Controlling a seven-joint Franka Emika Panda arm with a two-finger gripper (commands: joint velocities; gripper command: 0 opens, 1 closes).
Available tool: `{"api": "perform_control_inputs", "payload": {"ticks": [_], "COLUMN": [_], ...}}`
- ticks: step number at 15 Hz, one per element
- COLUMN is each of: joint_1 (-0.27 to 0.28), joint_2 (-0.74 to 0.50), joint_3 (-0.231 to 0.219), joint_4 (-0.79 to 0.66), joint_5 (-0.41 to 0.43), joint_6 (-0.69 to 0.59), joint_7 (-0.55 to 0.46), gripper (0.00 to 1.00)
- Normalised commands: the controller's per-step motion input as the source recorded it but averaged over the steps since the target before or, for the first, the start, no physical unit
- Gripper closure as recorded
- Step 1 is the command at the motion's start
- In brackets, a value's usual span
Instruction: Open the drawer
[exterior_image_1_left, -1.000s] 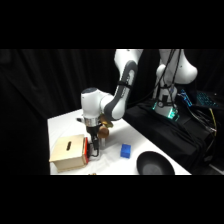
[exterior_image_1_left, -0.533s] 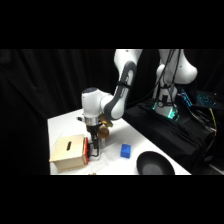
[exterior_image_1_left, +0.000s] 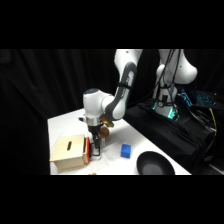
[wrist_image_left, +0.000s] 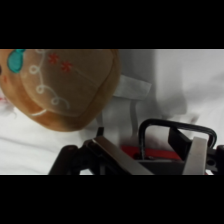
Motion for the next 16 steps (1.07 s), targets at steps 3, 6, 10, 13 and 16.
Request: {"api": "perform_control_inputs", "payload": {"ticks": [3,6,10,13,16], "joint_1": [-0.067,-0.067,-0.052,-0.021,0.016], "joint_2": [-0.12,-0.14,-0.18,-0.24,-0.31], "joint_3": [0.067,0.063,0.048,0.016,-0.023], "joint_4": [-0.20,-0.25,-0.28,-0.29,-0.31], "joint_5": [0.126,0.117,0.098,0.069,0.037], "joint_6": [0.14,0.15,0.12,0.08,0.01], "joint_7": [-0.12,-0.12,-0.12,-0.10,-0.07], "gripper": [0.00,0.00,0.00,0.00,0.00]}}
